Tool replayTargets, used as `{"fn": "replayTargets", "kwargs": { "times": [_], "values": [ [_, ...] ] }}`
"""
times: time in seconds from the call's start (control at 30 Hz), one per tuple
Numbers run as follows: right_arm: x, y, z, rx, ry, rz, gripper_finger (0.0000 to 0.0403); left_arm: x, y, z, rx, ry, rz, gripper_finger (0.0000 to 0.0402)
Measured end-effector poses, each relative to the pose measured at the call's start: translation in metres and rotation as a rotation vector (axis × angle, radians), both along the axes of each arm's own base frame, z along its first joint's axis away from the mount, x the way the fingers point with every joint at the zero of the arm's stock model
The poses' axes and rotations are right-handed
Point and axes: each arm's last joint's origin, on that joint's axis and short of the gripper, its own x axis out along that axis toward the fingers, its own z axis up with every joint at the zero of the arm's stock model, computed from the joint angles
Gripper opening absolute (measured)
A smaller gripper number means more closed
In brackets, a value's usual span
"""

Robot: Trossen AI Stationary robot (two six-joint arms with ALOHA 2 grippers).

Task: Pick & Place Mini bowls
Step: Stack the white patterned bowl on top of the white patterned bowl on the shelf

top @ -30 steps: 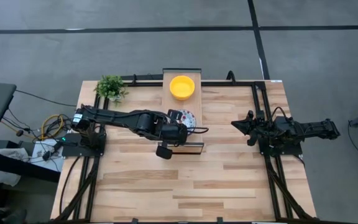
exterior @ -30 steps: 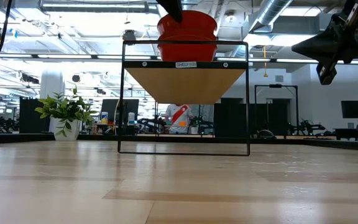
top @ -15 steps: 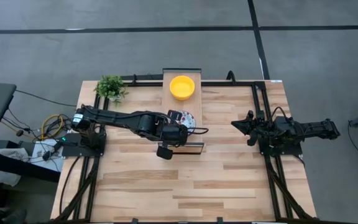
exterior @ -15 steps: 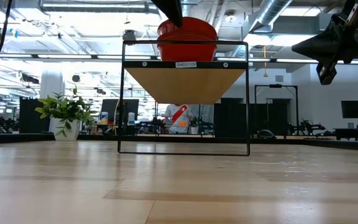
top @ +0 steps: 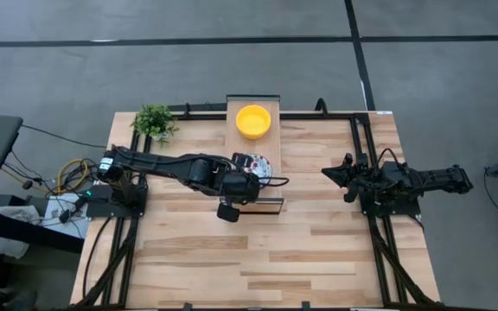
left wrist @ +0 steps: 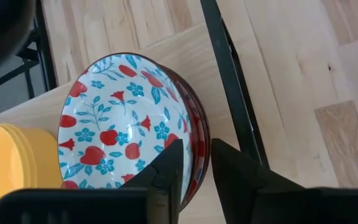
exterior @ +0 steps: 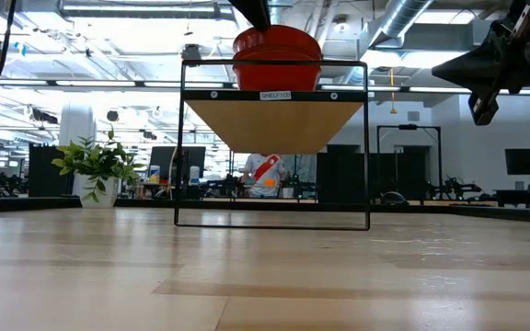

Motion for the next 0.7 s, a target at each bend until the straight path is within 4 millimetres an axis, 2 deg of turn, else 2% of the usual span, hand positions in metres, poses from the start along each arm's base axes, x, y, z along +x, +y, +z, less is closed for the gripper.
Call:
{"fn": "replayTargets", "kwargs": {
  "times": [0.43,0.7],
  "values": [
    [0.0,0.0,0.0,0.0,-0.001,0.0,0.0,-0.014,-0.006,0.012,-0.043,-0.025,0.042,0.0091],
    [0.0,0.0,0.0,0.0,0.0,0.0,0.0,-0.014,-0.006,0.012,-0.044,-0.028,0.043,0.0091]
  ]
}}
